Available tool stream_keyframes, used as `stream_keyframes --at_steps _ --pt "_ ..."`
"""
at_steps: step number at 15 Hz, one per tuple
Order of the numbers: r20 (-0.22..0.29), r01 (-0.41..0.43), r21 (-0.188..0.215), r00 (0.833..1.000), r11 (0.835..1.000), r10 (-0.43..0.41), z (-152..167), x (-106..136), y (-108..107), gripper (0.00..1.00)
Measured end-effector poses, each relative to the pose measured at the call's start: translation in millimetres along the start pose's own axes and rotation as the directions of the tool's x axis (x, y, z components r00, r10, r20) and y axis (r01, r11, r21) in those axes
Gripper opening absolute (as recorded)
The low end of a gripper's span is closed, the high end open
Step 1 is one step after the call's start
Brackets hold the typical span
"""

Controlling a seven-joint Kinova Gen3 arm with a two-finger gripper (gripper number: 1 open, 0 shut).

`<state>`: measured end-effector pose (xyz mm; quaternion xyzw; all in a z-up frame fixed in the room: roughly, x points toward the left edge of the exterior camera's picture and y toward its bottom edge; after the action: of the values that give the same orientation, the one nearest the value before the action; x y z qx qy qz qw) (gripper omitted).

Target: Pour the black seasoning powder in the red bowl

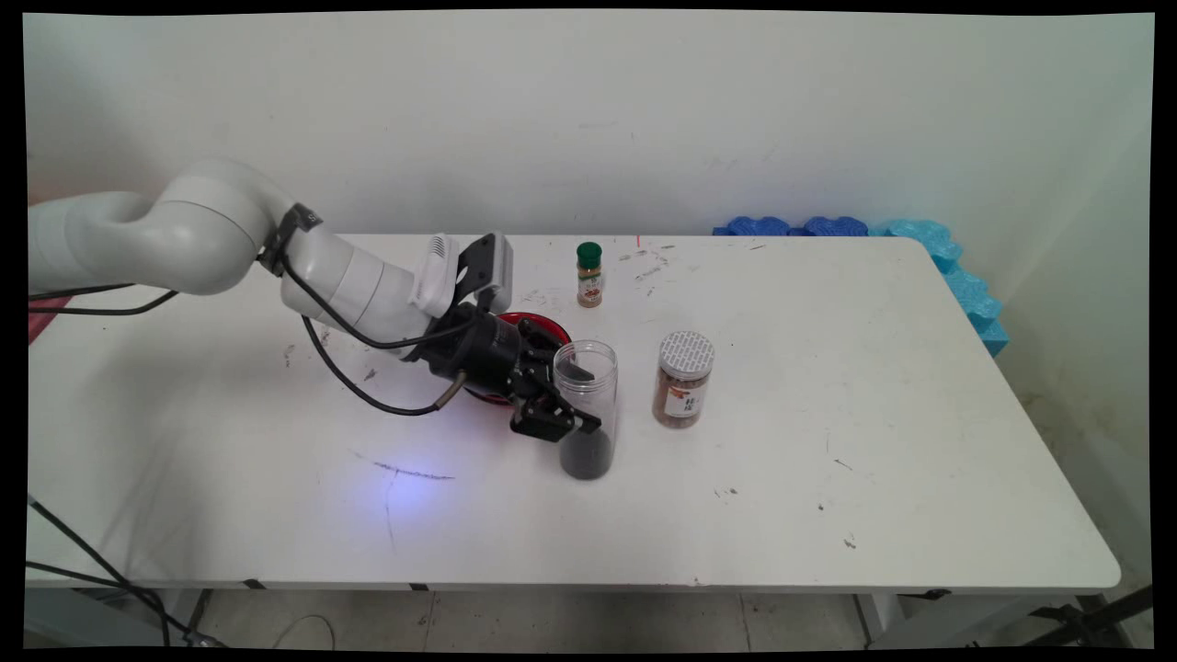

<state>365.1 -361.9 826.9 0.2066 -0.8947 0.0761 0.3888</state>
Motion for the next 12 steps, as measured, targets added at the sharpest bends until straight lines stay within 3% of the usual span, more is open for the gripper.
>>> stream_keyframes --at_steps 6,12 --pt "-0.023 -0.016 -0.025 1.000 1.000 0.015 -16.8 5.3 1.0 0.00" --pt "-0.056 -0.011 -0.043 0.998 0.999 0.009 -65.1 22.4 -2.9 0.00"
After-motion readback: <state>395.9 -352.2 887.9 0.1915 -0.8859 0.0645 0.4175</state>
